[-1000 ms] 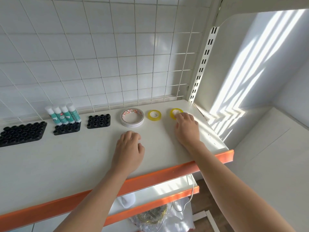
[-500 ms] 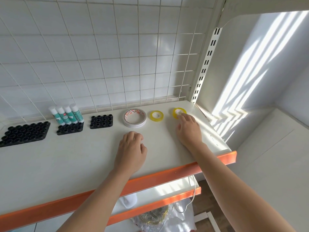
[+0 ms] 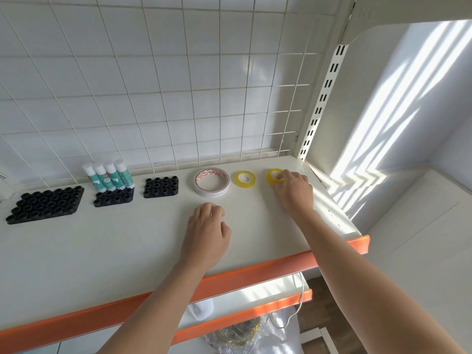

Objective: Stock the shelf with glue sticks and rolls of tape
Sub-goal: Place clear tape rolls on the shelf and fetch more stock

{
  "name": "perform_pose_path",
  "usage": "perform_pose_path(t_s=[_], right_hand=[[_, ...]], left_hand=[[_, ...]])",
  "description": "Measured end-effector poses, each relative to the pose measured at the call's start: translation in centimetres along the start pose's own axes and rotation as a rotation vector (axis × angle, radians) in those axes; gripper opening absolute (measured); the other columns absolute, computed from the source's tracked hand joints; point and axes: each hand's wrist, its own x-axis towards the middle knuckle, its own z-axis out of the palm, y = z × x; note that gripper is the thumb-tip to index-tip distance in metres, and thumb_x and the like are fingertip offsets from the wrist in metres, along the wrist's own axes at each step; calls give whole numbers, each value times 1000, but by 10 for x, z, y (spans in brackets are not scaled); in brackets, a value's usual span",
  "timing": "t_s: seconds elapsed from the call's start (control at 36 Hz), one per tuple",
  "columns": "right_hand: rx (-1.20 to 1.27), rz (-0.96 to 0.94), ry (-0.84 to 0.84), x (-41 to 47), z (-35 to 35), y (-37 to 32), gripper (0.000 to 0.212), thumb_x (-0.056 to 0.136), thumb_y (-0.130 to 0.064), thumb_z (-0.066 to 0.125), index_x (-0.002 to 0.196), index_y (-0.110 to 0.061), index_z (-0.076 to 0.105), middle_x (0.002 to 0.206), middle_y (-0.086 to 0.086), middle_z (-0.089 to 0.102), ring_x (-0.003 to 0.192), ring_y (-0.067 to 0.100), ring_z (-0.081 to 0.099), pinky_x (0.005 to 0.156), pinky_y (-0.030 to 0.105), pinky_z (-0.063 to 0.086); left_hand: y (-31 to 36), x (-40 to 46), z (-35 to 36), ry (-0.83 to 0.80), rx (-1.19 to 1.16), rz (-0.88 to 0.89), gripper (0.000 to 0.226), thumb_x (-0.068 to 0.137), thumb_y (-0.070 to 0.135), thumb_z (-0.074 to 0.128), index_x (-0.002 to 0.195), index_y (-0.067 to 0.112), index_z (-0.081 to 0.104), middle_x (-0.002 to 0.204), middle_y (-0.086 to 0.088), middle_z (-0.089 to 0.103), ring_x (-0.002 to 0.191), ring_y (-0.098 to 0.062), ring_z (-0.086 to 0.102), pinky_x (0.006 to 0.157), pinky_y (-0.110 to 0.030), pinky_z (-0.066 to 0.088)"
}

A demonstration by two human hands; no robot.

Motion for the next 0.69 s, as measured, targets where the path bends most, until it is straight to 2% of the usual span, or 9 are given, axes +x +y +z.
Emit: perform_pose_path(t_s=[0.14, 0.19, 0.31, 0.36, 0.56, 0.69], right_hand=[[212, -155, 69, 1, 1, -25, 23, 90, -28, 63, 111, -17, 64, 118, 7, 58, 110, 28, 51, 81, 33, 41], [275, -200, 23, 1, 3, -36, 23, 90, -26, 64, 111, -16, 64, 119, 7, 57, 107, 27, 54, 80, 30, 40], [257, -209, -105, 2, 11, -48, 26, 91, -24, 63, 115, -15, 62, 124, 6, 54, 103, 26, 56, 79, 29, 40], [264, -201, -121, 1, 15, -49, 26, 91, -25, 62, 115, -16, 61, 124, 5, 54, 101, 24, 57, 78, 28, 40], [304, -223, -66, -3, 18, -49, 23, 88, -23, 66, 109, -13, 62, 118, 4, 54, 84, 15, 52, 72, 24, 36], [338, -251, -40, -7, 21, -46, 29, 82, -26, 73, 105, -12, 62, 111, 2, 52, 85, 18, 56, 74, 23, 40]], left_hand=[[1, 0, 0, 7, -3, -9, 32, 78, 27, 32, 88, 13, 59, 92, -4, 57, 88, -29, 55, 73, -40, 48], [1, 0, -1, 12, -7, -12, 32, 77, 27, 33, 88, 14, 59, 92, -4, 57, 88, -29, 55, 73, -40, 48], [2, -1, 0, 22, -6, -20, 20, 76, 18, 45, 88, 13, 60, 92, -5, 58, 87, -29, 56, 73, -40, 48], [1, -1, 0, 15, -1, -21, 20, 76, 19, 46, 89, 13, 60, 92, -4, 58, 88, -29, 55, 73, -40, 47], [0, 0, 2, 18, 24, -17, 21, 76, 19, 46, 89, 13, 61, 92, -5, 57, 88, -29, 55, 73, -40, 47], [1, 1, 2, 27, 29, -2, 31, 77, 26, 34, 88, 14, 60, 90, -4, 57, 86, -28, 55, 71, -40, 48]])
